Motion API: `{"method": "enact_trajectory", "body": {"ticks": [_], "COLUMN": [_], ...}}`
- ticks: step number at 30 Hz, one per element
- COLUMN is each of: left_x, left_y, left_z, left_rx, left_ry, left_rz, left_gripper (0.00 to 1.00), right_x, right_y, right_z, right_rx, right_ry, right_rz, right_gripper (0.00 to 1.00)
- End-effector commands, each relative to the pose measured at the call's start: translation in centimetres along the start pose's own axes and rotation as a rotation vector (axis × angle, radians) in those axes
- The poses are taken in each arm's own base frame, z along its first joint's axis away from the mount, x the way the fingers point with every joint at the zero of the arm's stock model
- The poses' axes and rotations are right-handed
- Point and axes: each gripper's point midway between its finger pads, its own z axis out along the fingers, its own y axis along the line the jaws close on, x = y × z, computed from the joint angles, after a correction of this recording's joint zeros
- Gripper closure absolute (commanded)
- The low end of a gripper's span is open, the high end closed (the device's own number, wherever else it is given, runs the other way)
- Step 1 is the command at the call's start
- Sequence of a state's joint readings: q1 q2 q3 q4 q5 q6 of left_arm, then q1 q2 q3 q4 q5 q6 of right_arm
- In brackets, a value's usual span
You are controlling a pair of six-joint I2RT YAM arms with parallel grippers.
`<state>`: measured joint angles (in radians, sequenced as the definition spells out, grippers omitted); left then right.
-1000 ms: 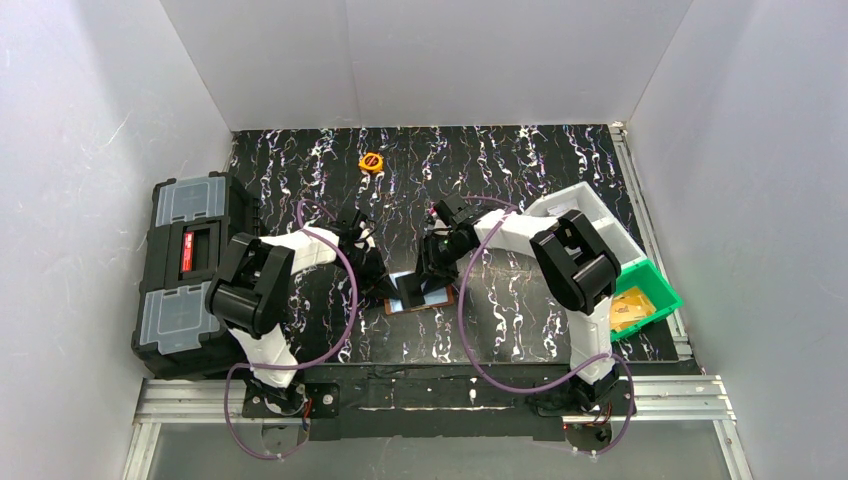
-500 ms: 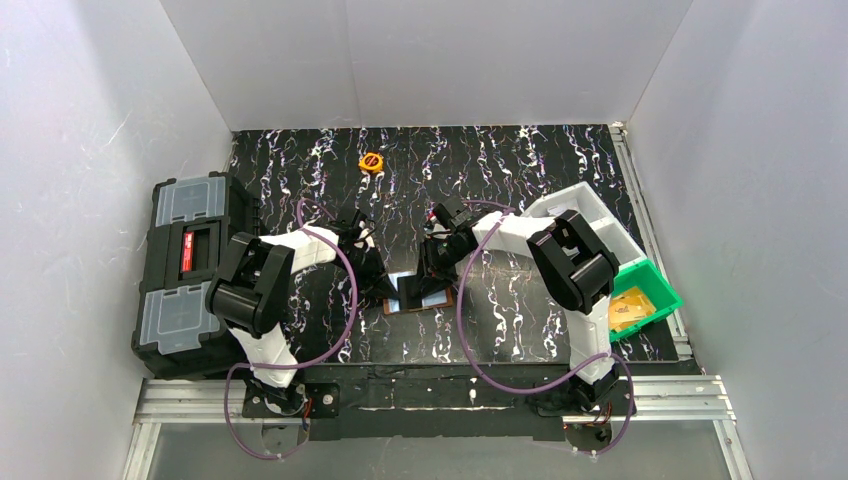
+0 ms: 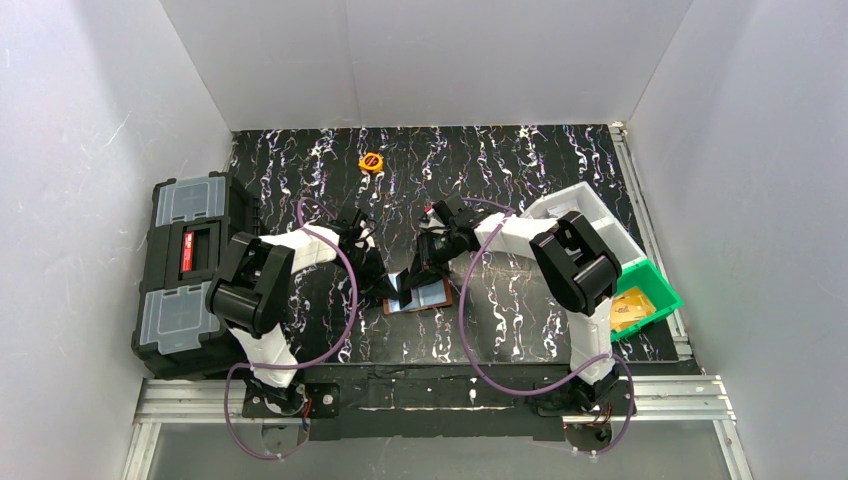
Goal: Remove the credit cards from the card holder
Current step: Remove the credit card from the card holder, then place the credit card in the storage box.
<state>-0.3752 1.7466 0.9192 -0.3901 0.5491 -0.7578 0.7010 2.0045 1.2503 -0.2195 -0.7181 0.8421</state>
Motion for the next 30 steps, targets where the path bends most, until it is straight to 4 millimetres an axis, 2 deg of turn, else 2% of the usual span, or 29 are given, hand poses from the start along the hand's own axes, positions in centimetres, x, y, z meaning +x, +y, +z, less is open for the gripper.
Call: {"method": "enact_trajectory", "body": {"ticks": [1,4,7,14,18,20,23,28,30], "left_x": [-0.2,-0.3,-0.4,-0.5,-0.9,-1.1,-1.1,-1.3,-1.4], "left_y": [2.0,1.7,1.5,0.8,-0.1,-0.8,-1.9,-4.1,-4.9], "left_z": [0.1,0.0,-0.1,-0.8,-2.4,-3.6,-5.1,-7.9,-8.8], "left_rx": [-0.101,-0.095,-0.088,-0.074,-0.085,-0.086,-0.070,-0.033,-0.019], "left_ry": [-0.035,-0.037,-0.038,-0.046,-0.080,-0.106,-0.138,-0.192,-0.213], "left_rz": [0.018,0.021,0.024,0.049,0.093,0.121,0.159,0.223,0.246], "left_gripper": [1.00,1.00,1.00,1.00,1.00,0.93,0.77,0.41,0.30], "right_x": [-0.4,-0.5,-0.5,-0.7,-0.8,-0.8,-1.0,-1.3,-1.4], "right_y": [-0.3,-0.7,-0.8,-0.6,-0.3,0.0,0.7,1.5,1.7], "right_z": [-0.2,-0.2,-0.1,-0.6,-1.2,-1.7,-2.7,-5.1,-6.1], "right_rx": [0.048,0.070,0.077,0.089,0.098,0.098,0.090,0.080,0.080], "right_ry": [-0.022,-0.029,-0.029,-0.048,-0.065,-0.076,-0.098,-0.149,-0.171], "right_rz": [-0.015,-0.014,-0.010,-0.022,-0.037,-0.045,-0.056,-0.062,-0.061], "right_gripper": [0.82,0.86,0.99,0.99,0.99,0.99,0.99,0.99,0.99]}}
